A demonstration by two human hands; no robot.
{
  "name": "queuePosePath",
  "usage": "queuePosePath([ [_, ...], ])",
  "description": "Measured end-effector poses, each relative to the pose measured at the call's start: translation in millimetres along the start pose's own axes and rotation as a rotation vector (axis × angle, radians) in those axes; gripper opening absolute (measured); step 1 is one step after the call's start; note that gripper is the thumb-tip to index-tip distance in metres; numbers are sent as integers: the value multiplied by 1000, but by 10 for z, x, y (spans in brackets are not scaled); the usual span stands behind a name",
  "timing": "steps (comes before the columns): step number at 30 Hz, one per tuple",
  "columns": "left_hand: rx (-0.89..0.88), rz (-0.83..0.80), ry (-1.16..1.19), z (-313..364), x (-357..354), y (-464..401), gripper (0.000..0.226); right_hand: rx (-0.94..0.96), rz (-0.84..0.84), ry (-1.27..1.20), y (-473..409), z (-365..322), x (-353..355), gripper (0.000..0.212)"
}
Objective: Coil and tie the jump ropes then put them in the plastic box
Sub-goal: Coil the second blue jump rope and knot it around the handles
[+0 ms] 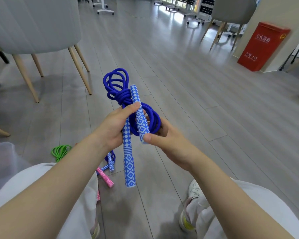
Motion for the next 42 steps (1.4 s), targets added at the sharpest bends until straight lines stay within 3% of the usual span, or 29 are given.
queuePosePath([
  [8, 13, -47, 35, 29, -37, 15, 33, 70, 43, 31, 44, -70, -24, 81],
  [14, 41, -132, 9, 25, -70, 69, 21, 108, 158, 14, 42, -69, -7, 43],
  [19, -28, -192, -36, 104, -86, 96, 18, 155, 262, 22, 31, -87, 17, 30],
  [25, -130, -153, 6, 152, -95, 45, 24, 189, 442, 60, 4, -20, 35, 18],
  [28, -210, -90, -104, 146, -46, -14, 34, 186, 527, 107, -14, 65, 14, 20],
  [33, -417, 54, -353, 132, -12, 15, 28, 78, 552, 140, -77, 164, 3, 16],
  [38, -542, 76, -628, 82, -61, 60, 15, 10, 580, 146, -33, 188, -26, 10],
  [42, -576, 200, -865, 11, 3, -18, 15, -44, 458, 306, -20, 116, 7, 18],
])
Point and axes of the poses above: each hand's wrist, its own y-axis away from the middle knuckle, its own x-axis out of the back of the hand, z = x × y, the point moved 5 cm from there along -y, towards the middle knuckle, and after that the axes turned 7 degrees about z, right-handed, at the moved point
